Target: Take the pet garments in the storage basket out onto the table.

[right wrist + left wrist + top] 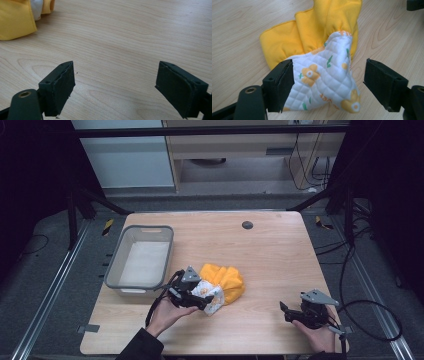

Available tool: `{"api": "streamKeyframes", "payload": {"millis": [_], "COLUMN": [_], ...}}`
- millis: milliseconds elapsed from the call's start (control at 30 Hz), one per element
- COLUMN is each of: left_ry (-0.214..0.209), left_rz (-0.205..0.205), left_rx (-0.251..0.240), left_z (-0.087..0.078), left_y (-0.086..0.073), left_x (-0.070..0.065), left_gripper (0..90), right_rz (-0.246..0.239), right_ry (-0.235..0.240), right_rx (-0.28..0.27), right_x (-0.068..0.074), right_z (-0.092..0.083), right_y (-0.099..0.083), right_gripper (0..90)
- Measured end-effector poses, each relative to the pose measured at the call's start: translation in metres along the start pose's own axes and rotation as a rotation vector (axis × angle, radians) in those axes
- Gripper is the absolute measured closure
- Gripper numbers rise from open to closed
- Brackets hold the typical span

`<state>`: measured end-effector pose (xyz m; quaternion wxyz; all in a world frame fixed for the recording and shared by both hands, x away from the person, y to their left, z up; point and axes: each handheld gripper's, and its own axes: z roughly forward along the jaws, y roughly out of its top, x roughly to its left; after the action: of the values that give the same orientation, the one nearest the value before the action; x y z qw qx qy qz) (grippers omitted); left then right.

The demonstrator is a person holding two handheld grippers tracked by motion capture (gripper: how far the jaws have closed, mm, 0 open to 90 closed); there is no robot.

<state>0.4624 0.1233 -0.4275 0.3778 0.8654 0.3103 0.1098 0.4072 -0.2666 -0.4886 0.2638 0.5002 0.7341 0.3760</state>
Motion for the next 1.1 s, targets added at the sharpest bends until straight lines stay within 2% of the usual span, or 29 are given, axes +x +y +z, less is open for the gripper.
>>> {"api": "streamKeyframes", "payload": {"millis": [200, 400, 733, 933, 1100], "left_ry": [0.019, 0.052, 0.05, 0.062, 0.086], "left_rz": [-0.022, -0.041, -0.099, -0.125, -0.18], "left_rx": [-0.035, -0.057, -0.093, -0.088, -0.084], "left_z": [-0.015, -0.028, -0.047, -0.058, -0.065], "left_y": [-0.013, -0.032, -0.058, -0.079, -0.098], "left_x": [0.003, 0.011, 0.021, 0.027, 0.038], "left_gripper": [22.4, 21.9, 22.3, 22.3, 22.3], "right_rz": [0.0, 0.0, 0.001, 0.001, 0.002], "right_ry": [0.001, 0.001, 0.002, 0.003, 0.004], "right_rx": [-0.002, -0.001, -0.001, 0.001, 0.002], "right_x": [0.0, 0.0, 0.0, 0.0, 0.0], "right_z": [0.0, 0.0, 0.0, 0.0, 0.0], "right_y": [0.0, 0.0, -0.001, -0.001, -0.001], "right_gripper": [14.9, 14.6, 14.2, 14.0, 13.8]}}
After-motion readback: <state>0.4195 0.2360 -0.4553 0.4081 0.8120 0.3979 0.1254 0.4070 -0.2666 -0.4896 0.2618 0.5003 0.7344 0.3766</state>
